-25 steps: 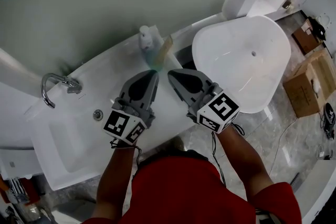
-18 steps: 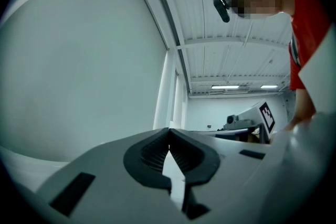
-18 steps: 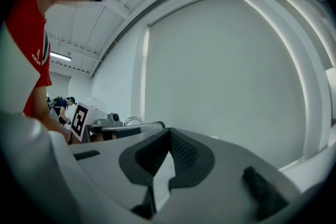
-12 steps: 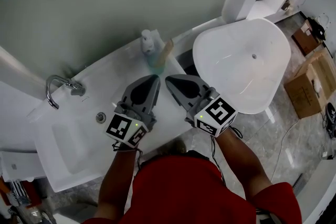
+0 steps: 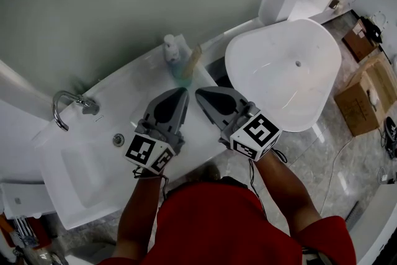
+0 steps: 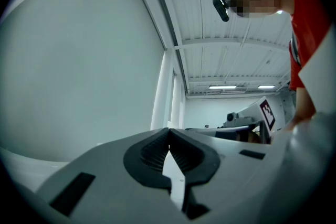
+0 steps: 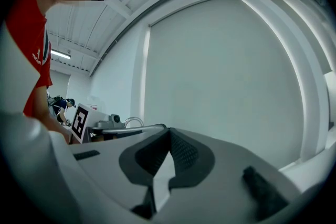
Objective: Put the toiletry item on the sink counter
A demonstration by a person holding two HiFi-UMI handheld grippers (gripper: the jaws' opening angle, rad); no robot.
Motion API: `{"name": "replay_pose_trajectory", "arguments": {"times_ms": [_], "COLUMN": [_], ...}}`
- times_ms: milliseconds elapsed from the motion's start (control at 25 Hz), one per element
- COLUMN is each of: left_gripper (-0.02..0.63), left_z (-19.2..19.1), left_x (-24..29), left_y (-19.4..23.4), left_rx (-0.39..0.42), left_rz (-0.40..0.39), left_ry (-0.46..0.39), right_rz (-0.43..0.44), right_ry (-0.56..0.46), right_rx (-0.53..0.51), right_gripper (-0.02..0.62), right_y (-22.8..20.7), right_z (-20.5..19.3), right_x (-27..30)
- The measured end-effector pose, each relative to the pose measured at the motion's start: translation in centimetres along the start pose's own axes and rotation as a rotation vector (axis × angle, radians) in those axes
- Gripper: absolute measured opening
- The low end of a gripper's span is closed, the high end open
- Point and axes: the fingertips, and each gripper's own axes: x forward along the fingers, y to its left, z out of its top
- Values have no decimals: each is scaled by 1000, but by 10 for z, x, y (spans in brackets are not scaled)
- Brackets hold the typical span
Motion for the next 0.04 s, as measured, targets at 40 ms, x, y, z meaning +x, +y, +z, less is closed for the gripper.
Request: {"name": "replay_pose_trajectory", "arguments": {"times_ms": [40], "left_gripper": [17], "left_z": [0], "left_x": [0], "left_y": [0], "left_rx": [0], "left_rz": [-1], "left_ry": [1], "right_rz": [-1], "right_ry": [0], "right_rx": [0], "right_gripper": [28], "right_y": [0], "right_z": [0], "right_x": [0]}}
